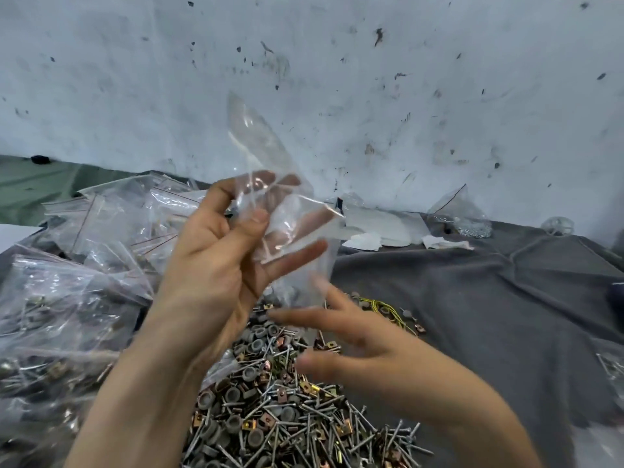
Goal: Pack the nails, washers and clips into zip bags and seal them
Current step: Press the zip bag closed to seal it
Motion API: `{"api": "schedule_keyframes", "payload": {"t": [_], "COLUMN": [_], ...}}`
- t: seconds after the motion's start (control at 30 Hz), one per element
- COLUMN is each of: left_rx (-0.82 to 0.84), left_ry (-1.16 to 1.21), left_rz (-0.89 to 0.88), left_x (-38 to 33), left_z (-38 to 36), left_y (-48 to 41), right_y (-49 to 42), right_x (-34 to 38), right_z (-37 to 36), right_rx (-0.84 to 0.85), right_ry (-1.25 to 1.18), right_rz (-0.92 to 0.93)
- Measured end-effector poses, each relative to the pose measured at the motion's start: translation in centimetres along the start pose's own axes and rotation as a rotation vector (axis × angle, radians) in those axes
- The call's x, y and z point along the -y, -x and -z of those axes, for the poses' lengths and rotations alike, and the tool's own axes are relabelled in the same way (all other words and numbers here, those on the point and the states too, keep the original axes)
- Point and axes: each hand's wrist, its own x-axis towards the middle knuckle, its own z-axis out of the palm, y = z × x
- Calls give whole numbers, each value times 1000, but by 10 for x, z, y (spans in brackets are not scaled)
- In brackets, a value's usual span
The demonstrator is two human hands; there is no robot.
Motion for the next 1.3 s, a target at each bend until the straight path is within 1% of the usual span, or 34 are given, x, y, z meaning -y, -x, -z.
{"api": "schedule_keyframes", "payload": {"t": [0.03,0.07,0.1,0.2,0.27,0.33,0.37,0.43,0.5,0.57,0.6,0.63,0.73,0.77,0.83,0.9,0.93,0.97,1.0,1.07,1.1,1.13,1.2,1.23,1.3], "left_rx": [63,105,124,92,82,82,84,96,121,162,186,210,224,218,222,246,253,263,287,354,379,406,444,451,454], "left_ry": [12,14,8,-70,-137,-162,-168,-193,-223,-237,-246,-253,-279,-287,-292,-290,-291,-288,-292,-316,-333,-338,-331,-327,-329], "left_rz": [2,11,28,51,25,15,19,27,31,46,57,74,100,99,97,101,101,105,105,101,88,84,73,62,40], "left_x": [3,5,6,6,5,4,5,6,11,16,18,20,23,23,25,26,25,25,26,28,29,30,31,31,31], "left_z": [-3,-5,-6,-3,0,1,1,-1,-4,-8,-9,-11,-14,-13,-11,-11,-10,-11,-11,-13,-12,-14,-16,-17,-20], "left_y": [1,2,3,0,-2,-2,-2,-2,0,1,1,1,-1,-1,-2,-2,-2,-1,-1,1,2,3,4,4,3], "right_y": [-4,-8,-11,-8,-2,2,4,5,3,0,0,1,16,24,45,66,72,80,87,109,119,133,161,172,185], "right_x": [-4,-6,-5,-14,-26,-44,-53,-68,-85,-98,-101,-101,-85,-76,-56,-43,-41,-44,-54,-76,-88,-97,-117,-127,-144], "right_z": [-5,-7,-5,18,36,55,62,71,72,64,59,56,65,71,82,87,88,89,92,96,99,101,100,99,92], "right_rx": [-63,-160,-255,-495,-705,-864,-905,-914,-868,-765,-707,-653,-556,-562,-647,-759,-782,-771,-720,-563,-531,-549,-648,-691,-706], "right_ry": [13,-21,-104,-402,-449,-542,-626,-817,-985,-1043,-989,-872,-427,-299,-125,-53,-5,74,186,406,494,552,522,469,419], "right_rz": [-18,-42,-80,-159,-186,-229,-247,-265,-258,-275,-330,-397,-550,-551,-464,-375,-385,-444,-559,-879,-1021,-1150,-1375,-1443,-1490]}}
